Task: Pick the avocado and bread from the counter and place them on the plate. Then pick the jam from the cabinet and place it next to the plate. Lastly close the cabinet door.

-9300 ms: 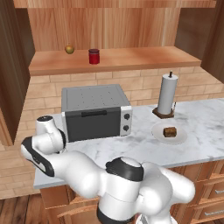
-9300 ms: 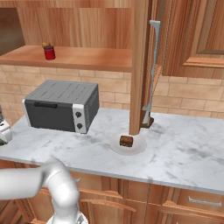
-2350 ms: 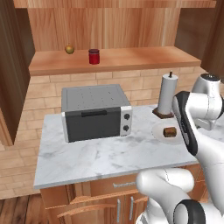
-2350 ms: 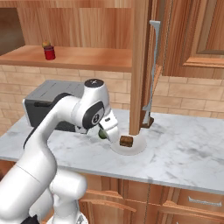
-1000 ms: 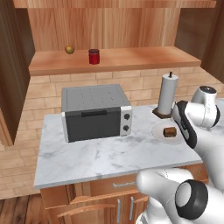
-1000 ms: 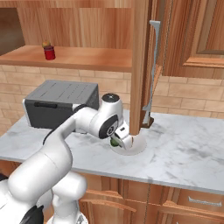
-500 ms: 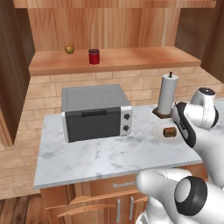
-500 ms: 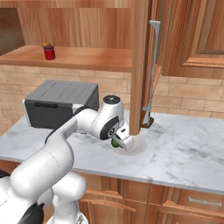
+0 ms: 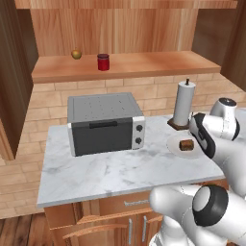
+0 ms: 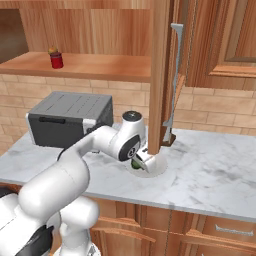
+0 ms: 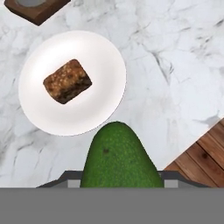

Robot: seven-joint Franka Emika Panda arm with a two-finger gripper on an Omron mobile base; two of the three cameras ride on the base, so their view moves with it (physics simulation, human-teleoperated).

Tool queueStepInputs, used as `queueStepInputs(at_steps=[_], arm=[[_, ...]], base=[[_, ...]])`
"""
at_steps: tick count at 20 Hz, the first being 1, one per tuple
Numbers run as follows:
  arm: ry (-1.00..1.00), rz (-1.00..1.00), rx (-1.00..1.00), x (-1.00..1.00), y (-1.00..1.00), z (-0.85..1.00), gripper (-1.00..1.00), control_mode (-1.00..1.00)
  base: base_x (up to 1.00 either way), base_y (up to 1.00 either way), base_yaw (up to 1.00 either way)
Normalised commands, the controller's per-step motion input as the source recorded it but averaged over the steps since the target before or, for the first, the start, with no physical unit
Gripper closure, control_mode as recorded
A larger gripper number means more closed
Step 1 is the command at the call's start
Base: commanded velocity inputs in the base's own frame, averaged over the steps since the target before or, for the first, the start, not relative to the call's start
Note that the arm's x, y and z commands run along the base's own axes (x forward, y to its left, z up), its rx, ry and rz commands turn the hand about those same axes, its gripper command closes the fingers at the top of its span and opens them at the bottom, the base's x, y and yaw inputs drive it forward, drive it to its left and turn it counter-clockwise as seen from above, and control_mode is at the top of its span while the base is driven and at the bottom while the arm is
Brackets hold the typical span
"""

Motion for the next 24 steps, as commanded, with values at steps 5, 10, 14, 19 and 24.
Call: queueStepInputs(at_steps=[5, 10, 14, 19, 24], arm=[[0.00, 0.00, 0.00, 0.12, -0.09, -0.15, 1.00, -1.00], [0.00, 0.00, 0.00, 0.15, 0.00, -0.16, 1.00, -1.00], [0.00, 0.00, 0.00, 0.15, 0.00, -0.19, 1.00, -1.00], [0.00, 0.00, 0.00, 0.13, 0.00, -0.21, 1.00, -1.00], [0.00, 0.00, 0.00, 0.13, 0.00, -0.17, 1.00, -1.00]], base=[[0.00, 0.00, 0.00], [0.00, 0.00, 0.00], [0.00, 0.00, 0.00], [0.00, 0.00, 0.00], [0.00, 0.00, 0.00]])
